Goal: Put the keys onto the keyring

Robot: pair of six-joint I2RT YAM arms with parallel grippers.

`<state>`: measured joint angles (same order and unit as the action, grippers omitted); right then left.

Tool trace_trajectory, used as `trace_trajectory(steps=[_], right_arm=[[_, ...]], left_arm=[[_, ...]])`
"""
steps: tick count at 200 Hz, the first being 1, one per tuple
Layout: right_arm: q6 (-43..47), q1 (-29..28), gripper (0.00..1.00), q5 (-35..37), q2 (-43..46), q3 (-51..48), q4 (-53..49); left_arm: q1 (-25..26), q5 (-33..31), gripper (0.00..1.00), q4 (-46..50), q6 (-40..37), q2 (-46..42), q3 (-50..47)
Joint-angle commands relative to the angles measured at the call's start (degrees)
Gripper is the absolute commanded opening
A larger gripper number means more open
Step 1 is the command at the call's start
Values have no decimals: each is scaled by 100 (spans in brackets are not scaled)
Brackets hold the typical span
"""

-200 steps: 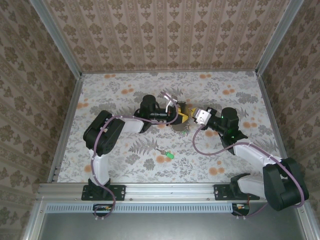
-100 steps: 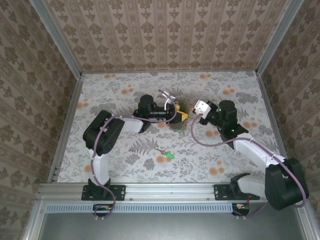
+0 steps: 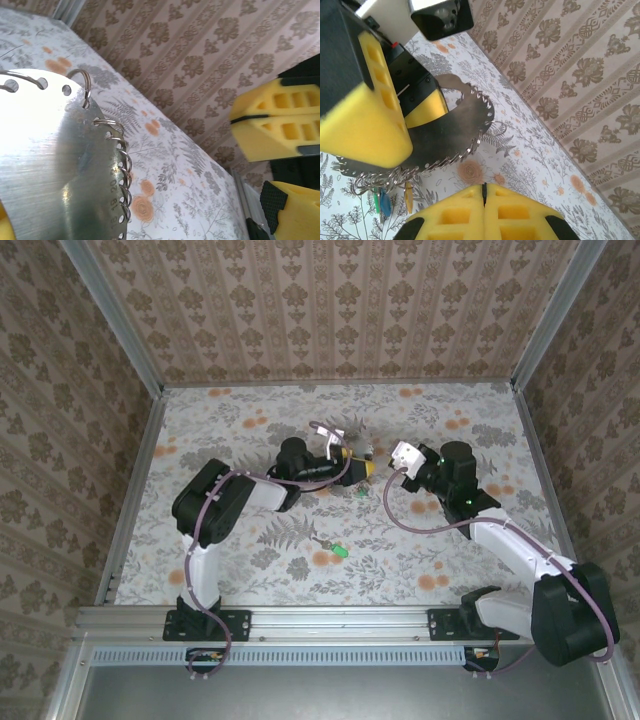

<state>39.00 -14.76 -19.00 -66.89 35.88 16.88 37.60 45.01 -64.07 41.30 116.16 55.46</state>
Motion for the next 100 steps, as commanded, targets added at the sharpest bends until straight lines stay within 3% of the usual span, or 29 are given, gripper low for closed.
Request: trace_trajectory(steps=[1,20,28,36,58,77,100], right_arm=[[35,19,0,103,78,-99,-43],[63,127,0,-115,36,-185,85],[17,246,14,-408,45,-272,238],[-23,323,21,-625,36,-317,357],[-27,387,26,-1216,-31,-263,347],[50,388,33,-1406,-141,-258,387],[364,386,32,-1607,-248,-401,768]], left_arm=[[54,-118,100,347,-365,-274,47],[28,-11,98,49,-183,-209,51],[23,60,94,-130,-43,-179,61],[15,149,88,-287,39,-157,70],[19,328,75,-356,40,-231,61],[18,486,72,-341,-4,-321,35],[40,644,70,-314,-11,-396,35]])
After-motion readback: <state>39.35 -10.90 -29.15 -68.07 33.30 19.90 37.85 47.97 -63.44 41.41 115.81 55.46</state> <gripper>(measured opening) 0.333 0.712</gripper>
